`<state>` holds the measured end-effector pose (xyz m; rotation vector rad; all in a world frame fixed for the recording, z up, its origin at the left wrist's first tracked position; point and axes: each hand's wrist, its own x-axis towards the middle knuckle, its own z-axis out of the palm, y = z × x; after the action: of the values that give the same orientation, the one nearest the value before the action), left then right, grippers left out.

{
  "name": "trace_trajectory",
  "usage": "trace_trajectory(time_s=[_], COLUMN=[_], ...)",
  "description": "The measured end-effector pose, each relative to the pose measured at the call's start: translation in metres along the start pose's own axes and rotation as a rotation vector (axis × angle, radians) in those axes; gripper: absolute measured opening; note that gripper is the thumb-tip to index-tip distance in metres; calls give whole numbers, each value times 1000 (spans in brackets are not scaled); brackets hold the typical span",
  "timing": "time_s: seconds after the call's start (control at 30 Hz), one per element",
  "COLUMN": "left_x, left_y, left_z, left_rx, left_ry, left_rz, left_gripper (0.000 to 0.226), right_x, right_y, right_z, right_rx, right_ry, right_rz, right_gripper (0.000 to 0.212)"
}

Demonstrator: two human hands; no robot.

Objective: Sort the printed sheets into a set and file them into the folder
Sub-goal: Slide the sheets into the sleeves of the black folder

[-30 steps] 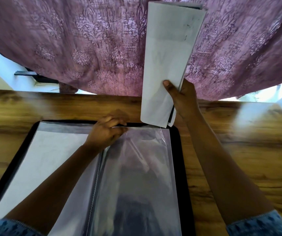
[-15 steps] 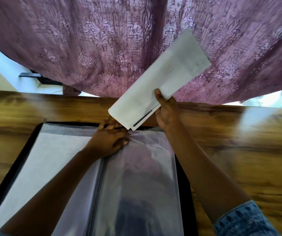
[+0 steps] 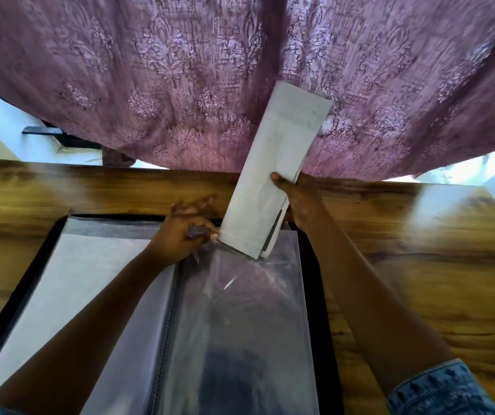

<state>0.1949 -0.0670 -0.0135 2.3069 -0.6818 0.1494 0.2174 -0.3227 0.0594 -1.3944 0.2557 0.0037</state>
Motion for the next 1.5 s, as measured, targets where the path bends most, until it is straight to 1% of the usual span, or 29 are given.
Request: trace_trajectory(time_s=[0.1, 0.2, 0.27, 0.33, 0.47, 0.57, 0.63, 0.7, 0.73, 0.83, 0.87, 0.9, 0.93, 1.0, 1.03, 1.1, 1.2, 1.23, 1.27, 1.3, 1.33, 1.37, 1.4, 1.43, 1.47, 1.5], left_x=[7, 13, 15, 17, 19, 19, 19, 22, 25, 39, 45, 51, 56, 63, 64, 63, 54, 49, 45, 41, 37, 33, 29, 25, 22, 18], left_y=[11, 17, 17, 17, 20, 22, 25, 31, 36, 48, 51, 53, 51, 44, 39, 30, 11, 7, -5, -13, -22, -25, -28, -29, -30, -27], left_z=[0, 0, 0, -1, -1, 1, 2, 2, 1, 0, -2, -4, -7, -11, -11, -11, -15, -19, -20, -23, -24, -24, -23, -23, -23, -24], left_rx=[-179, -271, -282, -282, -311, -334, -369, -467, -533, -706, -762, -799, -820, -793, -761, -668, -528, -439, -294, -91, 118, 278, 362, 392, 398, 386], left_ry=[9, -17, -47, -77, -109, -108, -97, -54, -32, 10, 28, 36, 41, -9, -39, -106, -203, -236, -257, -307, -351, -378, -357, -290, -192, -74], left_rz=[-65, -211, -244, -259, -273, -316, -336, -377, -403, -497, -545, -576, -603, -640, -656, -668, -613, -569, -528, -510, -528, -553, -554, -526, -487, -457], left_gripper=[4, 14, 12, 9, 6, 6, 10, 17, 20, 31, 33, 33, 35, 47, 50, 48, 66, 73, 80, 90, 99, 102, 97, 87, 76, 65], right_x=[-2, -2, -2, -3, -3, -1, 0, 0, 1, 2, 3, 4, 4, 5, 7, 15, 23, 25, 25, 27, 29, 31, 34, 34, 34, 33], right_y=[-12, -25, -34, -40, -36, -22, -13, -6, -5, -7, -8, -9, -10, -7, -5, 2, 12, 16, 21, 27, 32, 36, 39, 40, 37, 35], right_z=[12, 25, 30, 34, 44, 48, 43, 36, 33, 31, 29, 26, 22, 13, 8, -2, -16, -20, -24, -28, -32, -35, -37, -36, -34, -32], right_rx=[-288, -648, -814, -979, -1164, -1242, -1268, -1290, -1277, -1192, -1178, -1161, -1146, -1116, -1095, -1008, -818, -780, -756, -732, -701, -679, -681, -749, -906, -1106], right_ry=[16, 9, -25, -63, -105, -147, -171, -181, -187, -152, -139, -143, -167, -225, -241, -245, -223, -212, -203, -201, -207, -209, -213, -209, -189, -127], right_rz=[-116, -257, -318, -331, -325, -259, -199, -150, -126, -34, -17, -10, -8, 10, 39, 144, 299, 321, 328, 329, 328, 333, 329, 290, 213, 109], right_gripper=[24, 28, 27, 28, 32, 38, 42, 41, 44, 63, 64, 60, 50, 27, 22, 27, 33, 35, 37, 40, 42, 44, 46, 47, 48, 50])
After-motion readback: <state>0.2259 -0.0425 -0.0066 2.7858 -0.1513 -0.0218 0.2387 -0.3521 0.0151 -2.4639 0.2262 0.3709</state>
